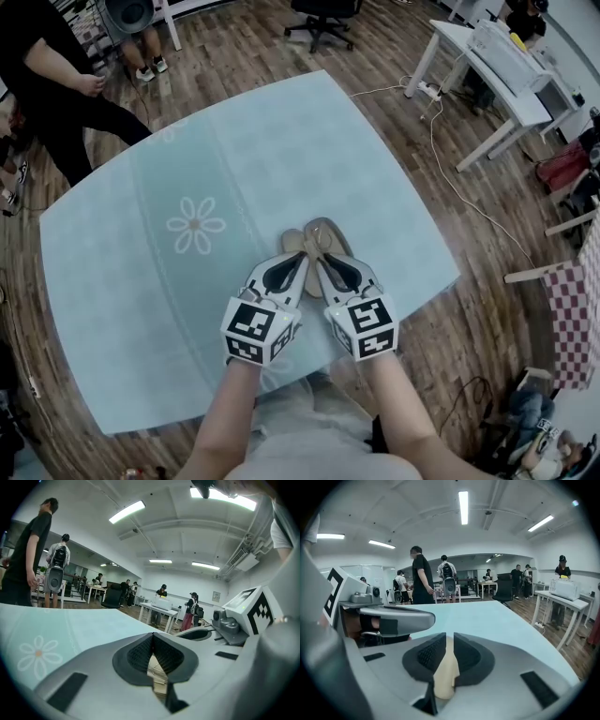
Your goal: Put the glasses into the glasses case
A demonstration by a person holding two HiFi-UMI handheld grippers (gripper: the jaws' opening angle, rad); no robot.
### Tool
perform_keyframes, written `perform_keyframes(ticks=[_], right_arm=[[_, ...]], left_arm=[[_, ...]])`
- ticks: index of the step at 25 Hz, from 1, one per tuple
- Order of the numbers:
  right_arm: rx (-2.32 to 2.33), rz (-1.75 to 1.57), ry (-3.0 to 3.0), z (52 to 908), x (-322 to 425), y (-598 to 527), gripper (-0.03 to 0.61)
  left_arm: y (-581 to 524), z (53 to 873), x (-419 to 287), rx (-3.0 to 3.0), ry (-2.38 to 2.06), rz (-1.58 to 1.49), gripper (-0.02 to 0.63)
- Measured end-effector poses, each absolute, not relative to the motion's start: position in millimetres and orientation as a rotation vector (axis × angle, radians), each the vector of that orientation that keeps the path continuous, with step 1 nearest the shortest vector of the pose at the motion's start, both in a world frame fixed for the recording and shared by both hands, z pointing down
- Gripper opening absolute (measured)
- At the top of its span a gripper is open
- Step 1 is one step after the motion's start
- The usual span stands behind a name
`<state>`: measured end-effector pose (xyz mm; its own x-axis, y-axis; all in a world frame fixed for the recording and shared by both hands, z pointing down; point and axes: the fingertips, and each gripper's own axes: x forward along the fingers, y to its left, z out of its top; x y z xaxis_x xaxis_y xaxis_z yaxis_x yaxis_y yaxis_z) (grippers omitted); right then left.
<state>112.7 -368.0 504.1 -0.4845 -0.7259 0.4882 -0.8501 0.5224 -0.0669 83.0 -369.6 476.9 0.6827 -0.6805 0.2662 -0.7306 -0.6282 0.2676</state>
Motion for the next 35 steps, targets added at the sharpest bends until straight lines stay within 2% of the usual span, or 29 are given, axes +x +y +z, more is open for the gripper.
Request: perform_keyframes(ticks=[15, 35], right_arm=[[1.27, 0.439, -2.05, 580.9, 129.5, -387.6, 0.057], [1.188, 0.529, -1.891, 620.4, 143.7, -396.9, 0.049]], left_arm=[[-383.9, 497.1, 76.9, 2.477, -1.11, 0.192, 0.009], [-397.7, 503.8, 65.1, 2.449, -1.11, 0.156, 0.009]])
